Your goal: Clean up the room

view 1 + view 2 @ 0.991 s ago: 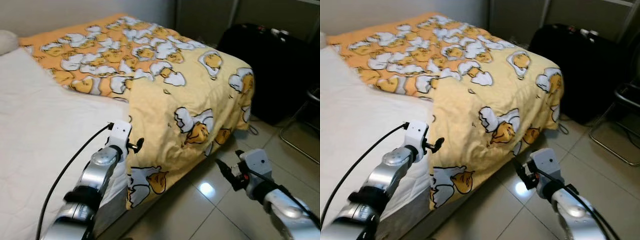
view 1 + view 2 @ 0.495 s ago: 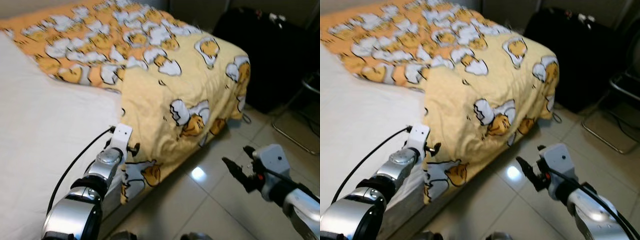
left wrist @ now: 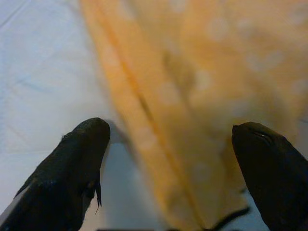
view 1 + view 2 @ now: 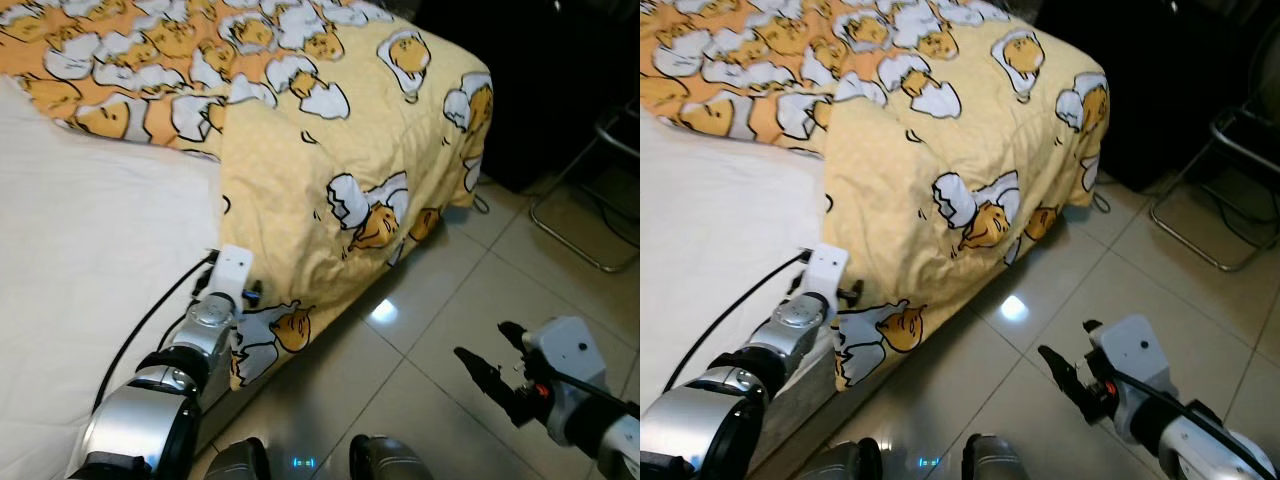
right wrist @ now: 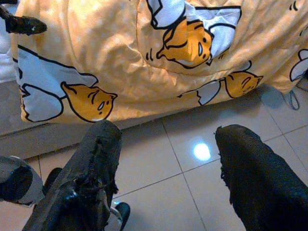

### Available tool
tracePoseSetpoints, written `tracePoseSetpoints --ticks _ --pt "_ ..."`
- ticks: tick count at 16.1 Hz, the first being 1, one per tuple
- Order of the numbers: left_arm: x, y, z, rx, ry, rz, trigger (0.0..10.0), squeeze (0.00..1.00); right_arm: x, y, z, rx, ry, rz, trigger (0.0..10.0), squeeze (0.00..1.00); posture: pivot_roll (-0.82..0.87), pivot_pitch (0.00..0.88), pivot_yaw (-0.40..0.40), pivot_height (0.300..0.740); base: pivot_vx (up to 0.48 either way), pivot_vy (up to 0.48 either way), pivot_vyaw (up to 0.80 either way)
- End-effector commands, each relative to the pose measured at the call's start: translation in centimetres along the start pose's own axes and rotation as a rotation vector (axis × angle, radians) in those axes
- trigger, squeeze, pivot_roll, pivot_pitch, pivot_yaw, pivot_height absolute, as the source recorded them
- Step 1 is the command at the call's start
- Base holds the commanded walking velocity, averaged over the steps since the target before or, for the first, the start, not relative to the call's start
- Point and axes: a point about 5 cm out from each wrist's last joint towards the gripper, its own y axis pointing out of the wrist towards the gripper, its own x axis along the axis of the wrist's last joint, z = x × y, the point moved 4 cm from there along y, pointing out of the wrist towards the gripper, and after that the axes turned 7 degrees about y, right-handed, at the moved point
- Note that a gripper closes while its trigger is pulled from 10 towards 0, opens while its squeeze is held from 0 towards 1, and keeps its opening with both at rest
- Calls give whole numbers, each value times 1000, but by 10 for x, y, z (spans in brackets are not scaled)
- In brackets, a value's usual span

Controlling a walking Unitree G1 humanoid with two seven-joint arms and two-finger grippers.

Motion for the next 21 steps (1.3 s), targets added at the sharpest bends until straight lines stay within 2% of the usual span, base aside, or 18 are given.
tracePoseSetpoints --ticks 1,2,3,4,6,7,12,15,16,17,18,19,21 --pt "-9 -1 0 6 12 33 9882 0 3 -4 0 -5 3 0 10000 0 -348 210 -7 740 0 0 0" --pt "-10 -1 -2 -5 -5 34 8627 0 4 -3 2 -4 5 -3 10000 0 -352 209 -1 740 0 0 0" --pt "-9 -1 -5 -22 -45 25 3922 0 5 -4 5 -6 16 -11 10000 0 -354 211 4 740 0 0 0" --pt "-7 -1 -7 -32 -61 18 1961 0 4 -5 6 -8 19 -11 10000 0 -354 211 9 740 0 0 0" --pt "-3 -1 -13 -48 -45 5 1843 0 1 -7 9 -12 30 -4 10000 0 -351 205 16 740 0 0 0" --pt "-2 -1 -14 -51 -46 2 0 0 0 -7 10 -14 34 -4 10000 0 -349 202 20 740 0 0 0" --pt "2 -1 -17 -65 -55 -13 0 0 0 -7 12 -4 46 -4 10000 0 -339 198 9 740 0 0 0" --pt "0 -1 -17 -60 -77 -8 0 0 8 -4 9 -6 50 -50 10000 0 -345 194 5 740 0 0 0" --pt "0 -1 -18 -61 -78 -9 0 0 13 -5 16 56 99 -71 10000 0 -340 192 0 740 0 0 0" --pt "0 -1 -18 -60 -82 -9 0 0 12 -5 19 89 109 -67 10000 0 -338 192 -2 740 0 0 0" --pt "1 -1 -18 -63 -84 -10 0 0 10 -7 26 154 116 -45 10000 0 -334 190 -6 740 0 0 0" --pt "1 -1 -19 -70 -87 -14 0 0 8 -10 37 269 131 -8 10000 0 -332 185 -9 740 0 0 0" --pt "0 -1 -18 -74 -95 -14 0 0 7 -12 42 347 164 21 10000 0 -329 181 -10 740 0 0 0"
